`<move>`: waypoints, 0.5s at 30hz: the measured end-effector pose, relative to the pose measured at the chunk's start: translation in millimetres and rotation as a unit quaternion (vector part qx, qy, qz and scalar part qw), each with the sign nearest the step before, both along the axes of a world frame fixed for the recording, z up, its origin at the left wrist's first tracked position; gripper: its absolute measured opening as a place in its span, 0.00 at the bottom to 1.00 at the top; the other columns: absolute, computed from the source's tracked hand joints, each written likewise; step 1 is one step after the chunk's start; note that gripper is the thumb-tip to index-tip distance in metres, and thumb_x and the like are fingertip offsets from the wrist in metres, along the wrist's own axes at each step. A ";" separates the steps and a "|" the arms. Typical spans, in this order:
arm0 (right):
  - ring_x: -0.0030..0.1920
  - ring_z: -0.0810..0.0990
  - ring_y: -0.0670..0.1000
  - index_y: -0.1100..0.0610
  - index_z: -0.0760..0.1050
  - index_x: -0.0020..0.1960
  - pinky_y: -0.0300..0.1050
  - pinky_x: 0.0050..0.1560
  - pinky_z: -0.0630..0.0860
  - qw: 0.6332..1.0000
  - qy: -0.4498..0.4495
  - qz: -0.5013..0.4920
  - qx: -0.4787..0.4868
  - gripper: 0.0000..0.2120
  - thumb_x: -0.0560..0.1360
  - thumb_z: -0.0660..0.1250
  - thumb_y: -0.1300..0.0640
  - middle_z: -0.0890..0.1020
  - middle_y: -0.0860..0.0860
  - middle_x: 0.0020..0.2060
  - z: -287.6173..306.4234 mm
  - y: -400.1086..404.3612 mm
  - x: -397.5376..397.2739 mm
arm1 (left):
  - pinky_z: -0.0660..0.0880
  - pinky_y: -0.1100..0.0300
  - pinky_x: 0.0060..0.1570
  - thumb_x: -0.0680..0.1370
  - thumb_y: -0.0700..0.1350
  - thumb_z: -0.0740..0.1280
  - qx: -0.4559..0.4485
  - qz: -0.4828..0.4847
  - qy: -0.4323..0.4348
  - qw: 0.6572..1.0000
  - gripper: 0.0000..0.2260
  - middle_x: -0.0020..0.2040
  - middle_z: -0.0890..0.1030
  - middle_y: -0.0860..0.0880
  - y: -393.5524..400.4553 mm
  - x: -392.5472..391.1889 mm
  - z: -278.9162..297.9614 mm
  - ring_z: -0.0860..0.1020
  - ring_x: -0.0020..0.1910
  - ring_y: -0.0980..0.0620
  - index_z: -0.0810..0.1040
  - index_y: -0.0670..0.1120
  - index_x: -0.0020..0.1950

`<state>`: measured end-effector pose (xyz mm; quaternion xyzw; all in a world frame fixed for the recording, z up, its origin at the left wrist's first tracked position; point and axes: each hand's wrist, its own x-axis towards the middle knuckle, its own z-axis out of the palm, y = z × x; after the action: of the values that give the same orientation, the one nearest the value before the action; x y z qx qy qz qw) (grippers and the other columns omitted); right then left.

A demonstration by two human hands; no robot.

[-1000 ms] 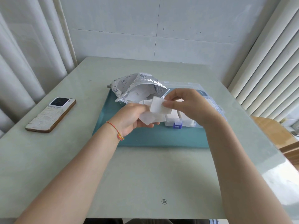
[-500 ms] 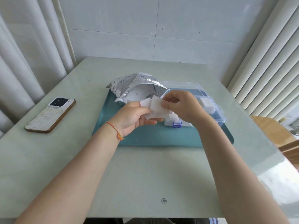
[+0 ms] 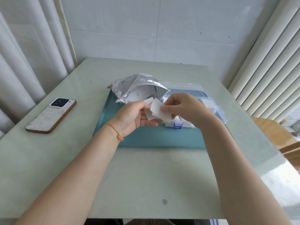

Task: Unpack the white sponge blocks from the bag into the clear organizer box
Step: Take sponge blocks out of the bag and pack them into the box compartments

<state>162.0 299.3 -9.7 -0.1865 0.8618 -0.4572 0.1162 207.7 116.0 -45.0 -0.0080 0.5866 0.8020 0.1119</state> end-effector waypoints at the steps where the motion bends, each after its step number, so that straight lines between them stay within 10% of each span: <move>1: 0.29 0.76 0.47 0.58 0.78 0.42 0.32 0.30 0.69 1.000 0.003 -0.011 -0.010 0.06 0.73 0.74 0.58 0.82 0.49 0.32 0.1 0.4 -0.6 | 0.80 0.57 0.36 0.80 0.36 0.52 0.007 0.002 -0.005 1.000 0.17 0.52 0.82 0.34 -0.2 0.0 0.3 0.83 0.48 0.35 0.77 0.34 0.61; 5: 0.29 0.75 0.50 0.57 0.76 0.43 0.45 0.36 0.72 0.996 0.031 -0.064 -0.057 0.05 0.73 0.73 0.61 0.83 0.54 0.37 -2.5 3.1 -6.7 | 0.81 0.56 0.36 0.80 0.37 0.51 0.045 0.044 -0.032 0.998 0.18 0.53 0.82 0.32 -2.5 -1.6 -1.2 0.83 0.45 0.35 0.76 0.33 0.61; 10: 0.29 0.75 0.48 0.58 0.74 0.43 0.40 0.30 0.69 0.966 -0.002 -0.113 -0.233 0.07 0.74 0.71 0.65 0.81 0.54 0.34 0.5 -4.3 -5.3 | 0.82 0.54 0.42 0.82 0.43 0.51 0.101 0.049 -0.042 0.993 0.21 0.57 0.80 0.31 -2.7 -2.5 -1.6 0.82 0.50 0.33 0.73 0.31 0.66; 15: 0.28 0.77 0.42 0.56 0.77 0.42 0.32 0.31 0.71 0.985 0.074 -0.096 -0.120 0.05 0.73 0.72 0.61 0.82 0.49 0.34 -10.8 -29.3 6.0 | 0.81 0.58 0.40 0.82 0.51 0.58 0.064 0.017 0.003 0.998 0.19 0.54 0.83 0.38 3.9 -1.1 2.1 0.83 0.49 0.38 0.79 0.39 0.61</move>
<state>167.9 270.1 -20.4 -0.1486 0.8211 -0.5509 -0.0159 206.6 119.9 -42.9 -0.0079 0.5339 0.8399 0.0970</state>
